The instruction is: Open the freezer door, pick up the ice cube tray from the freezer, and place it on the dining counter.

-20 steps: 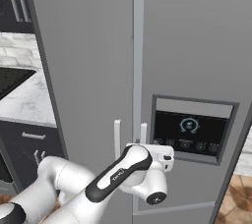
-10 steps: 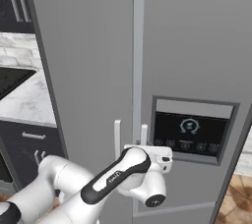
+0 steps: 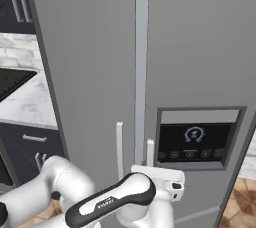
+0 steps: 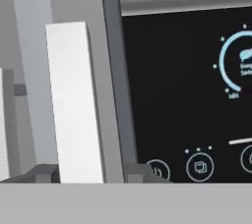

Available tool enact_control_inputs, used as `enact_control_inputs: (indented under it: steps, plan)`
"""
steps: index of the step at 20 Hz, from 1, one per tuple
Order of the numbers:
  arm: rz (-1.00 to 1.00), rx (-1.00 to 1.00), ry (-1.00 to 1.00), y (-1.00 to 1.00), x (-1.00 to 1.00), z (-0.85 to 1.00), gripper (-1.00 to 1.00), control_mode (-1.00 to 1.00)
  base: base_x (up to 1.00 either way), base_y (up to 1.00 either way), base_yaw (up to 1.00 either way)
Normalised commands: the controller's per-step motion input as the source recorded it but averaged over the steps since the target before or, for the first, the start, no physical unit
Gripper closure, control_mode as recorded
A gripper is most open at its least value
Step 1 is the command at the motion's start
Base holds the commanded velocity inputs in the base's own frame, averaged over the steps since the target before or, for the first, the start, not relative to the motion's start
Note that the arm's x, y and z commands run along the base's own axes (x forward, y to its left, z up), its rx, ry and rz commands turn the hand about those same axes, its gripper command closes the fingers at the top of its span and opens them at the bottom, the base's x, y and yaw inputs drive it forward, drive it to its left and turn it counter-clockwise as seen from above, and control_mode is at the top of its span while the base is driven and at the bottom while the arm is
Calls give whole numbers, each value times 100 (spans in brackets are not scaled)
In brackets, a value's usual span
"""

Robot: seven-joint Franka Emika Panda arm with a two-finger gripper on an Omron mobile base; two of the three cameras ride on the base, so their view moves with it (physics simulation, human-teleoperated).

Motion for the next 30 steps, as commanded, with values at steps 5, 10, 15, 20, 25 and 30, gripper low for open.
enact_control_inputs:
  steps: [5,10,15,20,25,30]
  plan:
    - [-7,0,0,-100,-100,0,100,-100,0,0,0]
    - [-7,0,0,-97,-99,0,100,-100,0,0,0]
    - [-7,0,0,-83,-95,0,100,-100,0,0,0]
    - [-1,0,0,-10,-54,20,100,-100,0,0,0]
    - [-14,0,0,34,-32,54,100,-100,0,0,0]
    - [-24,0,-1,90,-3,97,100,-100,0,0,0]
